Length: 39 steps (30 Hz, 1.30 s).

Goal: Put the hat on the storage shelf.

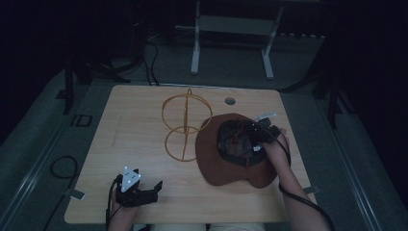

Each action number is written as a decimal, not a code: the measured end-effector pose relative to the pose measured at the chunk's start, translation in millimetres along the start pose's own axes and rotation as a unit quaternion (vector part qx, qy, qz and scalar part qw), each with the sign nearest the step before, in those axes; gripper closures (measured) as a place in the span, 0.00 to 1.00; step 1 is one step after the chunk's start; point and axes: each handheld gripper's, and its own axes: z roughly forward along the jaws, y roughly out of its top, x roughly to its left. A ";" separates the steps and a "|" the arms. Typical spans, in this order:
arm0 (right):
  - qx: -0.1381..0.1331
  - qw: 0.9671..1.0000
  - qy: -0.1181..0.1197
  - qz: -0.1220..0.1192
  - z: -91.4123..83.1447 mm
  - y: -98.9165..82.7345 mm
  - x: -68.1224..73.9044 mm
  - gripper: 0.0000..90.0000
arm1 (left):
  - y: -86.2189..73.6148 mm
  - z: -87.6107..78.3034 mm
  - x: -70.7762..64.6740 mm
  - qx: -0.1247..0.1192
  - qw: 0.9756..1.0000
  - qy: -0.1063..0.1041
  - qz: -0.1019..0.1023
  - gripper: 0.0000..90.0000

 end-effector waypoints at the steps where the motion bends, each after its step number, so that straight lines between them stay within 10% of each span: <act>1: -0.001 1.000 -0.004 0.006 -0.2 -0.3 0.3 0.64 | -0.1 0.2 0.1 0.001 1.000 -0.001 0.000 0.03; 7: -0.016 1.000 -0.024 0.007 -9.4 -3.1 0.5 0.94 | 0.2 0.4 0.0 0.005 1.000 0.000 -0.003 0.03; 26: -0.083 0.995 -0.025 0.051 -78.5 -12.6 -27.7 0.96 | 25.1 7.0 -25.4 0.017 0.999 -0.032 0.015 0.03; 39: -0.129 0.989 -0.015 0.067 -126.7 -26.4 -30.9 0.96 | 78.5 27.8 -79.4 0.014 0.995 -0.072 0.074 0.05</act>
